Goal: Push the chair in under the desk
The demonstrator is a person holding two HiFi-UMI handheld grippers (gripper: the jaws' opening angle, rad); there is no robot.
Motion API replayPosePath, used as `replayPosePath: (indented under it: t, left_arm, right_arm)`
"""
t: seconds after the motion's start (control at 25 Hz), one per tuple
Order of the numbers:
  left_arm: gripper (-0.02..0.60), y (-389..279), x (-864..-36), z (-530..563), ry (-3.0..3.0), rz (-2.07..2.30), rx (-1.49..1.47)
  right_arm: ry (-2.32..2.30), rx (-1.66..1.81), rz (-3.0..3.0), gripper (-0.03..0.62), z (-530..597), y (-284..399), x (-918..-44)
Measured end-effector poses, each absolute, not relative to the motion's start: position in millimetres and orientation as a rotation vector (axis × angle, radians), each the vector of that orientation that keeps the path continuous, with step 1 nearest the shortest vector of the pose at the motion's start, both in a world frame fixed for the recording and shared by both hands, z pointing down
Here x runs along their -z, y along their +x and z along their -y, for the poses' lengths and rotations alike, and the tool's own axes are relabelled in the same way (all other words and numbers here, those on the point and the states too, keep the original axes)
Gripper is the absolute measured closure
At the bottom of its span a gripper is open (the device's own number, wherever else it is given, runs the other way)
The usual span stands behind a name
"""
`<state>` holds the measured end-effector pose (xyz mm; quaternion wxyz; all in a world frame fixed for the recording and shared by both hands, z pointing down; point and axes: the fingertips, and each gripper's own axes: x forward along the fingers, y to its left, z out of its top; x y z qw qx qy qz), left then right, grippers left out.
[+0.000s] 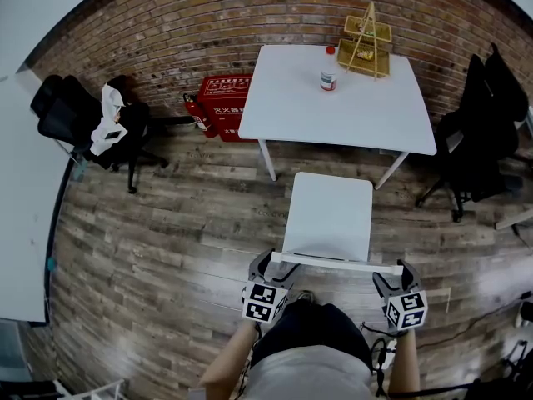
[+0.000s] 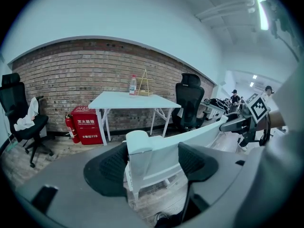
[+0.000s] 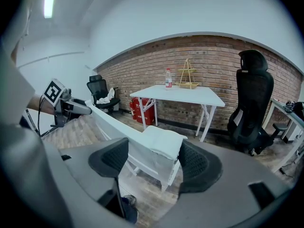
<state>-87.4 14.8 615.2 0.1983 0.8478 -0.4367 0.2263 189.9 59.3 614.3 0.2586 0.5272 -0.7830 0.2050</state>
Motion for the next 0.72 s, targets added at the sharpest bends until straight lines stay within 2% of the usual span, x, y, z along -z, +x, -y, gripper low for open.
replayPosePath:
  t: [0.72]
  left_arm:
    - [0.247,-84,-616,14,2.371,1.216,-0.642]
  right_arm:
    - [1.435,-0.572,2.110,0.263,-32,192,-613]
